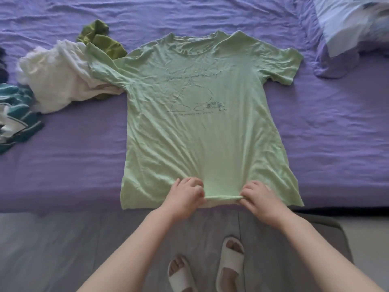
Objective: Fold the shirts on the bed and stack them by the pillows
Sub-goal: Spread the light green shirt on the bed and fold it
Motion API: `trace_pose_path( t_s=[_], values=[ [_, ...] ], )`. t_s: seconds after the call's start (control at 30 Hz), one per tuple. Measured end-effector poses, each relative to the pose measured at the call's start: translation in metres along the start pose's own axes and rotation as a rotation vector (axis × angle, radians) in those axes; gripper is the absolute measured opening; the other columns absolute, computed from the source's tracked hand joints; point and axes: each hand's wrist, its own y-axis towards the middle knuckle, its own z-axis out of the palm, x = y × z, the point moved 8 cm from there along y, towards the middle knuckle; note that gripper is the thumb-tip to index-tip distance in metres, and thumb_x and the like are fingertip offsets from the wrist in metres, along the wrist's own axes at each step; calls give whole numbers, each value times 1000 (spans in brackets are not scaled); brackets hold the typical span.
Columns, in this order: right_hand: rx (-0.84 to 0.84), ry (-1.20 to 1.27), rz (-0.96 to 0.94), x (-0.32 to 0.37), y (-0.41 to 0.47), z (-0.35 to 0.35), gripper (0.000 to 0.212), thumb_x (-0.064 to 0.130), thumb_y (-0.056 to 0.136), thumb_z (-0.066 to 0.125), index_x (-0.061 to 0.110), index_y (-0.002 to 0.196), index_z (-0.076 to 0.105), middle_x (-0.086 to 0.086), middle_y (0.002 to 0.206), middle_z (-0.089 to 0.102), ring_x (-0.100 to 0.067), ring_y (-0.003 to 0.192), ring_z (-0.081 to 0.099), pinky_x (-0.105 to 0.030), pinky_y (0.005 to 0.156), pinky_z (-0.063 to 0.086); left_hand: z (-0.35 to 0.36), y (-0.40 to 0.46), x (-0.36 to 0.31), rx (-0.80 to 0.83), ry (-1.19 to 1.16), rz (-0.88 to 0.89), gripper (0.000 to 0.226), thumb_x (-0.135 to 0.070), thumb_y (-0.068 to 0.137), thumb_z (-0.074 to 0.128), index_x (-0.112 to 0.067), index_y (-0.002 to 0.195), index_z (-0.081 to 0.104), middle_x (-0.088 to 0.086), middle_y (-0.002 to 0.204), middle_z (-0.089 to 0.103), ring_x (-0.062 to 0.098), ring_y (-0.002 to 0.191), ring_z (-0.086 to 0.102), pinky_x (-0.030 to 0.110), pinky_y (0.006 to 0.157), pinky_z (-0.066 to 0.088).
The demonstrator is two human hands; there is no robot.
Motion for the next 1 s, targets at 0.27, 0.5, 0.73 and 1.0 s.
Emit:
trace_pose_path(
  t_s=[0.27, 0.5, 0.73, 1.0],
  values=[
    [-10, -40, 82, 1, 22, -21, 50, 50, 95, 36, 33, 143, 32, -1, 157, 16, -20, 143, 12, -36, 113, 20, -14, 10, -5, 37, 64, -166, 47, -48, 97, 33, -31, 141, 35, -2, 158, 11, 21, 146, 3, 45, 117, 10],
    [170, -124, 83, -9, 48, -33, 61, 56, 94, 32, 38, 148, 10, 0, 159, -5, -25, 145, -6, -46, 116, 8, -24, 32, 2, 160, 117, -273, 61, -49, 97, 33, -33, 149, 5, -1, 159, -8, 26, 146, -7, 52, 116, 5],
    [148, -142, 92, -1, 121, -67, 64, 58, 93, 29, 37, 148, 4, -1, 159, -7, -27, 145, -9, -48, 115, 7, -72, 82, 43, 129, 119, -268, 62, -49, 97, 31, -33, 149, 2, 1, 159, -11, 28, 145, -11, 52, 116, 1],
    [-12, -122, 136, 44, 241, -116, 67, 60, 92, 28, 35, 149, 0, -4, 158, -9, -27, 145, -11, -48, 116, 2, -144, 142, 122, -13, 101, -252, 63, -49, 97, 30, -32, 150, 1, 1, 159, -10, 27, 145, -15, 51, 115, -4]
  ],
)
